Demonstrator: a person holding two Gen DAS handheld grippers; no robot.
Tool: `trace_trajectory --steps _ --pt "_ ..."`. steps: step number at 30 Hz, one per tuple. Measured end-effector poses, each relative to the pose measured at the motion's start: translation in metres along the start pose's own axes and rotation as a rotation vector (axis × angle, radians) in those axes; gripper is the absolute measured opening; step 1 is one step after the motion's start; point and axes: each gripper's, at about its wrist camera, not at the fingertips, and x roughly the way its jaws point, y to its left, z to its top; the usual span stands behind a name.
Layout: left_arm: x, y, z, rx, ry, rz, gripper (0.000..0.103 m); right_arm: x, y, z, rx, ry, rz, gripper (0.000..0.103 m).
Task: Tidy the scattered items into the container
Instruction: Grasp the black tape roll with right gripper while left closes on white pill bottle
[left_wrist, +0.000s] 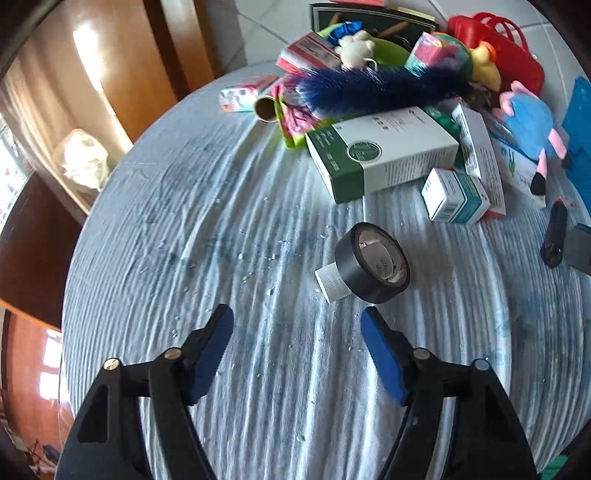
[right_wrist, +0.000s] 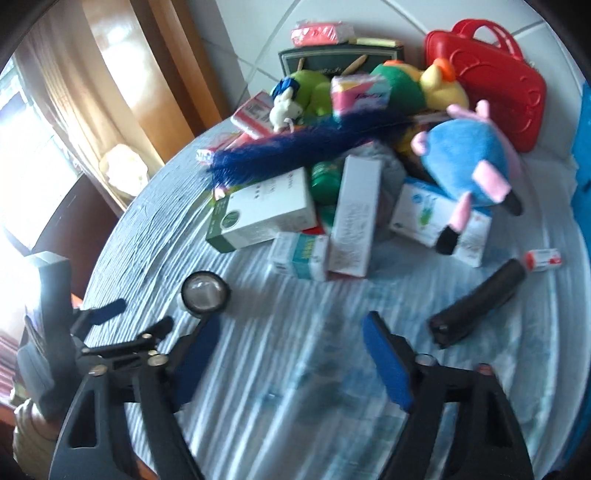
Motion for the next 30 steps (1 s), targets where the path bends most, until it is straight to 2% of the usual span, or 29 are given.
trace_trajectory --steps 1,2,6,11,16,17,18,19,20,22,26,30 --pt "0.008 0.001 0.002 0.025 0.004 -0.027 0.055 0.008 0.007 -0.001 0.008 0.008 0.008 0.071" --pt "0.015 0.002 0.003 0.046 0.003 -0.056 0.055 0.017 0.013 -0.002 0.015 0.014 0.015 0.071" --pt "0.032 0.004 0.008 0.118 -0.020 -0.152 0.054 0.048 0.033 -0.002 0.045 0.036 0.034 0.072" --pt "0.033 0.013 0.010 0.153 -0.059 -0.223 0.054 0.082 0.052 0.002 0.059 0.051 0.058 0.072" --pt "0.035 0.017 0.016 0.171 -0.082 -0.249 0.054 0.113 0.060 0.006 0.068 0.070 0.074 0.072" --pt "0.035 0.017 0.017 0.174 -0.087 -0.249 0.054 0.121 0.059 0.006 0.070 0.079 0.077 0.070" --pt "0.036 0.017 0.017 0.177 -0.094 -0.246 0.054 0.124 0.059 0.006 0.071 0.071 0.077 0.064" --pt "0.038 0.017 0.018 0.178 -0.099 -0.244 0.053 0.123 0.059 0.007 0.070 0.053 0.070 0.056" --pt "0.038 0.016 0.018 0.179 -0.103 -0.245 0.051 0.119 0.057 0.009 0.069 0.032 0.048 0.053" --pt "0.039 0.017 0.020 0.176 -0.098 -0.255 0.042 0.106 0.050 0.009 0.074 -0.010 0.013 0.052" --pt "0.033 0.011 0.030 0.183 -0.116 -0.272 0.042 0.086 0.022 0.003 0.111 -0.021 -0.052 0.052" --pt "0.032 -0.006 0.037 0.221 -0.123 -0.273 0.042 0.080 -0.001 -0.012 0.091 -0.011 -0.171 0.052"
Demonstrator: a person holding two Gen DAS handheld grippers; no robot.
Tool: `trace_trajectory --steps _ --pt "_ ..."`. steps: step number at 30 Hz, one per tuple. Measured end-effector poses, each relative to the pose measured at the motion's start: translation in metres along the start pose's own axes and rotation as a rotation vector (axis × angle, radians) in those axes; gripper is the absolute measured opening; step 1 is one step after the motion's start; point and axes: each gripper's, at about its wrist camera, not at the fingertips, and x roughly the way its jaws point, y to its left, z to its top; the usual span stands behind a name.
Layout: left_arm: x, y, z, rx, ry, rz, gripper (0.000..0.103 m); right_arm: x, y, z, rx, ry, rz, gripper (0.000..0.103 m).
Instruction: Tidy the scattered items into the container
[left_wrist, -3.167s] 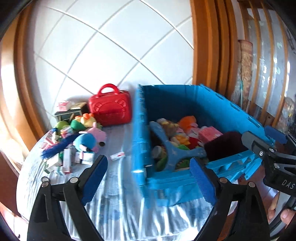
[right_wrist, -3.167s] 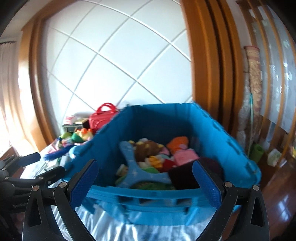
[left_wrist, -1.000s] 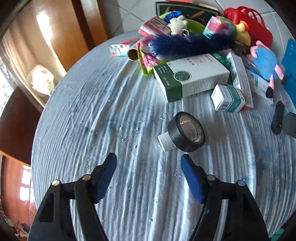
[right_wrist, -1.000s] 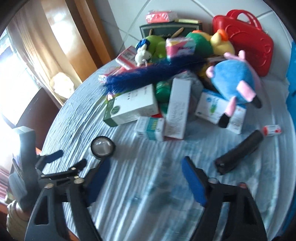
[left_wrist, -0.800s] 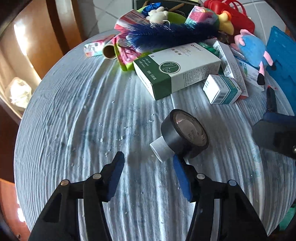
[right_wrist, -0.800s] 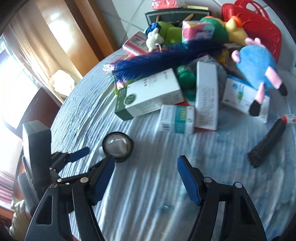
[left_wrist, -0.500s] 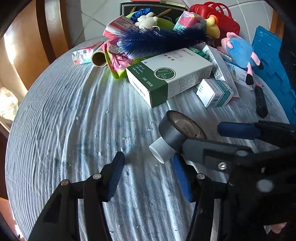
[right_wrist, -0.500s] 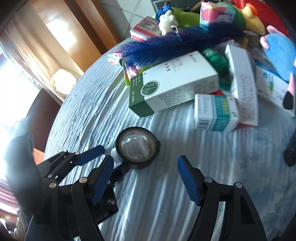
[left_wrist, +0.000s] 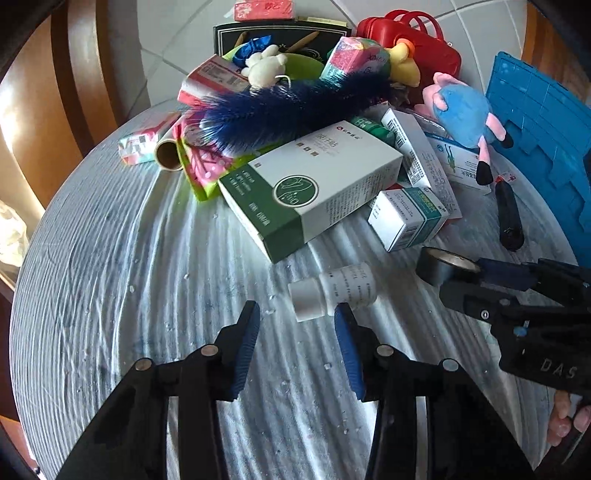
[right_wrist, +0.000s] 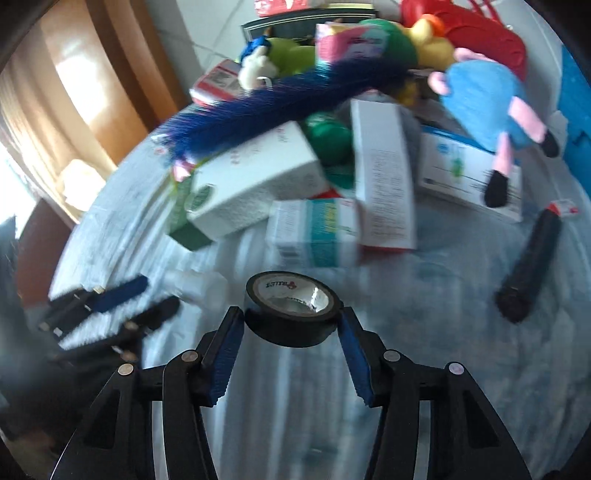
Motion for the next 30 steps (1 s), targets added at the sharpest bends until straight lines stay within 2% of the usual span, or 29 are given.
trace_trajectory --steps 3,6,7,8,10,12,15,16,19,30 --pt "0.016 -0.007 0.004 -0.013 0.067 0.008 0.042 0.009 -0.014 -0.011 0.021 0.037 -0.007 0.053" --pt "0.014 -0.011 0.008 -0.044 0.064 0.008 0.042 0.007 -0.019 -0.011 0.019 0.018 -0.003 0.059" --pt "0.012 -0.013 0.010 -0.052 0.062 -0.003 0.045 0.006 -0.021 -0.010 0.022 0.015 0.005 0.060" --pt "0.009 -0.015 0.012 -0.060 0.056 -0.010 0.051 0.006 -0.022 -0.010 0.024 0.014 0.009 0.065" --pt "0.005 -0.017 0.015 -0.086 0.034 0.003 0.080 0.004 -0.025 -0.008 0.025 0.011 0.011 0.074" --pt "0.004 -0.019 0.018 -0.115 0.000 0.022 0.084 0.001 -0.028 -0.007 0.029 0.003 0.014 0.076" --pt "0.022 -0.021 0.022 -0.146 0.028 0.074 0.084 0.000 -0.032 -0.003 0.022 -0.009 0.023 0.077" --pt "0.029 -0.022 0.022 -0.152 0.039 0.099 0.081 0.001 -0.032 -0.002 0.018 -0.013 0.025 0.077" --pt "0.032 -0.023 0.013 -0.143 0.008 0.140 0.054 0.004 -0.033 -0.002 0.012 -0.031 0.022 0.077" --pt "0.022 -0.024 -0.005 -0.197 -0.055 0.191 0.054 0.013 -0.034 -0.011 -0.065 -0.095 0.000 0.077"
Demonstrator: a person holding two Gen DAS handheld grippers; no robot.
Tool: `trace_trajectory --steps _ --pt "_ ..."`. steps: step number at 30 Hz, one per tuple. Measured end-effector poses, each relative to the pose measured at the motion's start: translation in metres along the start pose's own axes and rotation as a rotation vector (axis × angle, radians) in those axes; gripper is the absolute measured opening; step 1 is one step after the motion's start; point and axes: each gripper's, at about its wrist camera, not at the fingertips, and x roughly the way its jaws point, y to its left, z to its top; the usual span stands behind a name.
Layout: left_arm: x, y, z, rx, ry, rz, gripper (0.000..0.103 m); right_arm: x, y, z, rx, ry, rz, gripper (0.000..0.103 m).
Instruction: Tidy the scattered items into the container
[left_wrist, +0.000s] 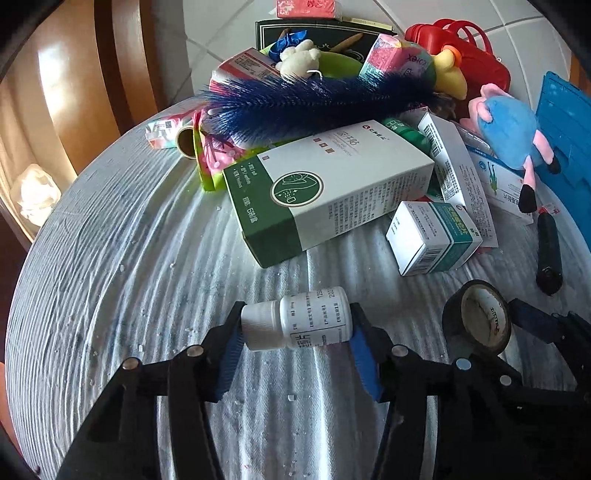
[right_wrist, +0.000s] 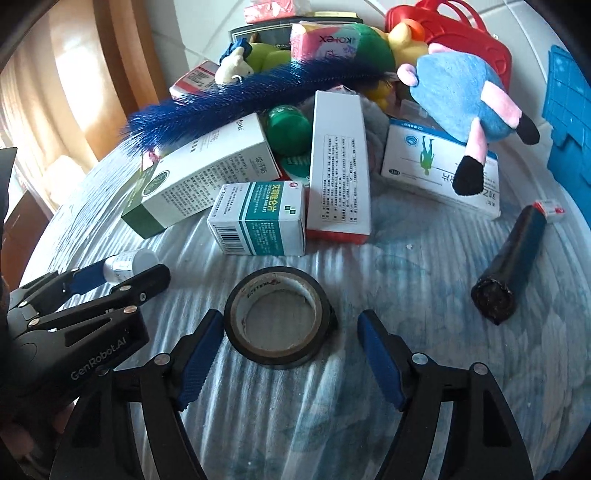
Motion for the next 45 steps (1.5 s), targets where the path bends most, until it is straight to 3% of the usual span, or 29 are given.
trace_trajectory --steps 5,8,11,13,14,16,18,23,27,29,31,32,34,35,36,37,39,45 --pt "-0.004 0.002 -0.004 -0.018 -0.022 0.015 0.054 0.002 -0.010 -0.004 -0.016 -0.018 -0.007 0.093" --pt "-0.005 0.001 -0.006 -0.016 -0.027 0.021 0.054 0.001 -0.010 -0.004 -0.037 -0.008 -0.018 0.093" --pt "-0.007 0.001 -0.009 -0.028 -0.028 0.022 0.054 0.002 -0.003 -0.002 -0.011 -0.017 -0.007 0.083" --pt "-0.008 0.001 -0.010 -0.032 -0.029 0.024 0.054 0.004 -0.005 -0.003 0.000 -0.025 0.012 0.082" --pt "-0.008 0.001 -0.010 -0.034 -0.028 0.031 0.056 0.003 -0.004 -0.003 -0.007 -0.026 0.015 0.082" --pt "-0.007 0.005 -0.010 -0.057 -0.020 0.053 0.074 0.004 -0.001 -0.003 -0.028 -0.029 0.007 0.082" --pt "-0.005 0.013 -0.011 -0.091 -0.009 0.057 0.083 0.004 0.000 -0.003 -0.042 -0.035 0.010 0.082" --pt "-0.005 0.011 -0.011 -0.082 -0.011 0.065 0.083 0.006 -0.003 -0.004 -0.062 -0.021 0.019 0.084" --pt "-0.005 0.011 -0.011 -0.086 -0.013 0.066 0.083 0.010 -0.007 -0.003 -0.057 -0.008 0.012 0.094" --pt "-0.006 0.010 -0.013 -0.086 -0.018 0.067 0.078 0.011 -0.006 -0.002 -0.060 -0.007 0.014 0.095" --pt "-0.011 0.006 -0.016 -0.079 -0.024 0.066 0.062 0.010 -0.005 -0.002 -0.071 -0.006 0.011 0.096" --pt "-0.013 0.003 -0.017 -0.076 -0.023 0.063 0.060 0.009 -0.005 -0.003 -0.073 -0.003 -0.003 0.095" --pt "-0.016 0.000 -0.020 -0.080 -0.024 0.064 0.056 0.006 -0.004 -0.006 -0.076 -0.017 -0.007 0.088" --pt "-0.017 -0.002 -0.021 -0.082 -0.028 0.059 0.052 0.004 -0.003 -0.006 -0.084 -0.029 0.002 0.079" --pt "-0.017 -0.004 -0.021 -0.078 -0.030 0.050 0.044 0.004 -0.001 -0.005 -0.098 -0.033 0.009 0.065" --pt "-0.018 -0.007 -0.020 -0.070 -0.028 0.042 0.030 0.005 0.003 -0.004 -0.119 -0.027 0.019 0.059" --pt "-0.019 -0.014 -0.019 -0.060 -0.010 0.020 0.014 0.004 0.010 -0.004 -0.162 -0.025 -0.001 0.059" --pt "-0.038 -0.022 -0.017 -0.075 -0.032 0.047 0.012 -0.016 0.002 0.006 -0.168 -0.066 0.046 0.058"
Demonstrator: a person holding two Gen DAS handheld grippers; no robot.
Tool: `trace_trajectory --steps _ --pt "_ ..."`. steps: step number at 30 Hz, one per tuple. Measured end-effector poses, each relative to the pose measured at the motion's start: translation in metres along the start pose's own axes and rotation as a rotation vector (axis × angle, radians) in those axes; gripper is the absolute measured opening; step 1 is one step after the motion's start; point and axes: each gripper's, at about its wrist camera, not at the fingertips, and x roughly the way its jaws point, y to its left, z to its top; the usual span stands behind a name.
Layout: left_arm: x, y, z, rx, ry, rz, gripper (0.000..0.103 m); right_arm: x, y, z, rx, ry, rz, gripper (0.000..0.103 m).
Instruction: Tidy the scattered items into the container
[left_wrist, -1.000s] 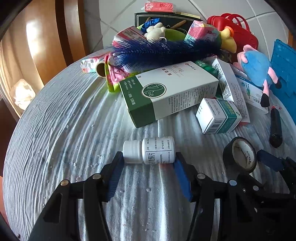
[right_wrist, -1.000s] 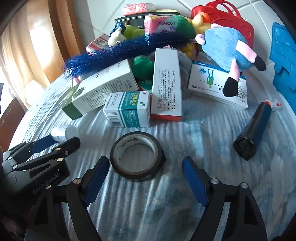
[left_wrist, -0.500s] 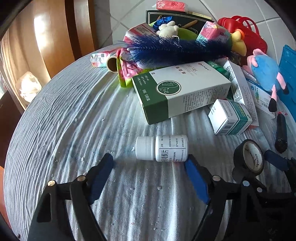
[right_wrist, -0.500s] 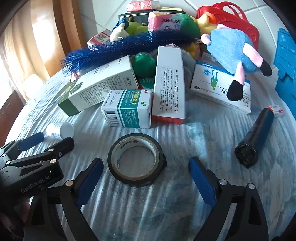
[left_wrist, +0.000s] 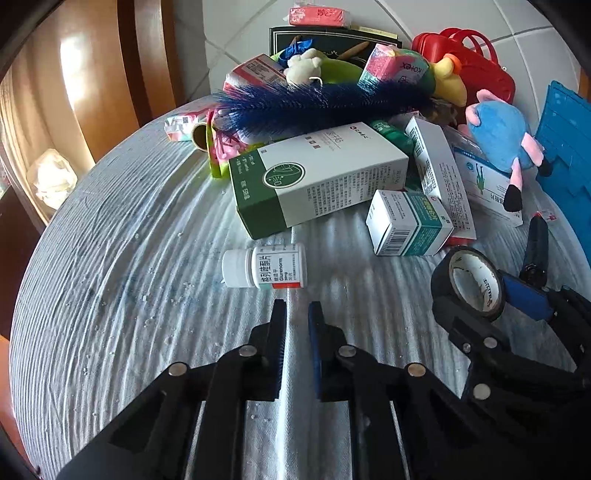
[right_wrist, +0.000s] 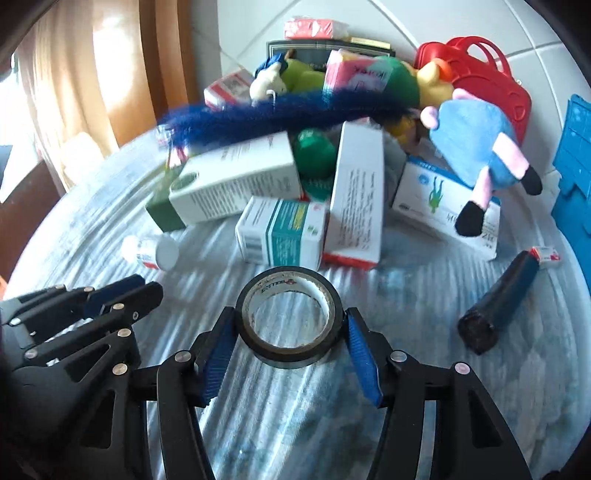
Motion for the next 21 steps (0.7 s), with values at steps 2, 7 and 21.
trace_trajectory --steps 2,7,21 --pt "-0.011 0.002 0.002 -0.015 -0.028 -0.002 0.012 -0.005 -0.006 0.002 -0.005 -0.010 0.008 0.058" --pt "-0.021 0.018 0.004 -0.086 -0.005 -0.005 0.026 -0.010 -0.021 0.001 -0.003 0.001 0.046 0.058" --pt "0.020 0.010 0.017 -0.058 -0.011 0.051 0.067 0.011 -0.025 0.001 -0.024 0.042 0.101 0.058"
